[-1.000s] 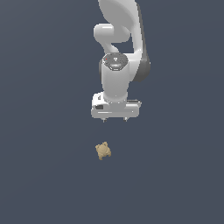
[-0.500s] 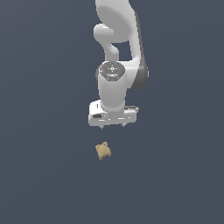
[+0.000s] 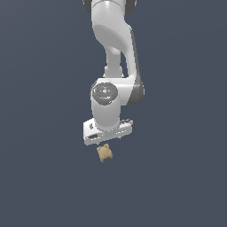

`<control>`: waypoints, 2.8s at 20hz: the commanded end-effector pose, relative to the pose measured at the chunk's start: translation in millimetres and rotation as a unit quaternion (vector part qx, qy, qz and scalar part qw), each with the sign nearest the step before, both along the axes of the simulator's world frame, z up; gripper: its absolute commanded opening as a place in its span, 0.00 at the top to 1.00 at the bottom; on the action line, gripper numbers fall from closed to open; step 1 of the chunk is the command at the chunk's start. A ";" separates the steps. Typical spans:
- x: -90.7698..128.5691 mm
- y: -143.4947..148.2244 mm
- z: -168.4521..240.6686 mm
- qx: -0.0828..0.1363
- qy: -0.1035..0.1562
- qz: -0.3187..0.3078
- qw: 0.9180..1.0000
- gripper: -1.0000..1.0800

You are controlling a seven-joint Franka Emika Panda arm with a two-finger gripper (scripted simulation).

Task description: Pick up the object and move it to a goal position.

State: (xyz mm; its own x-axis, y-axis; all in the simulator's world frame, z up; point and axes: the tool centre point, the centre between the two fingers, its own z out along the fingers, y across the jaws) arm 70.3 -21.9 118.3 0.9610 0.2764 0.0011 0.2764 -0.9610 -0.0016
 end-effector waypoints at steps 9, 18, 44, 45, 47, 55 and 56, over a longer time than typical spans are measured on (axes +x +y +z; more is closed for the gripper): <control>26.0 -19.9 -25.6 -0.001 0.000 0.059 0.998 0.04; 27.8 -22.3 -32.3 -0.001 0.001 0.063 0.998 0.04; 28.8 -22.3 -78.9 -0.001 0.000 0.065 0.998 1.00; 28.7 -22.2 -78.7 -0.001 0.000 0.065 0.998 1.00; 28.0 -21.4 -77.5 -0.001 0.000 0.065 0.998 1.00; 17.8 -10.2 -59.1 -0.001 0.000 0.065 0.998 1.00; 15.6 -7.8 -55.2 -0.001 0.000 0.065 0.998 1.00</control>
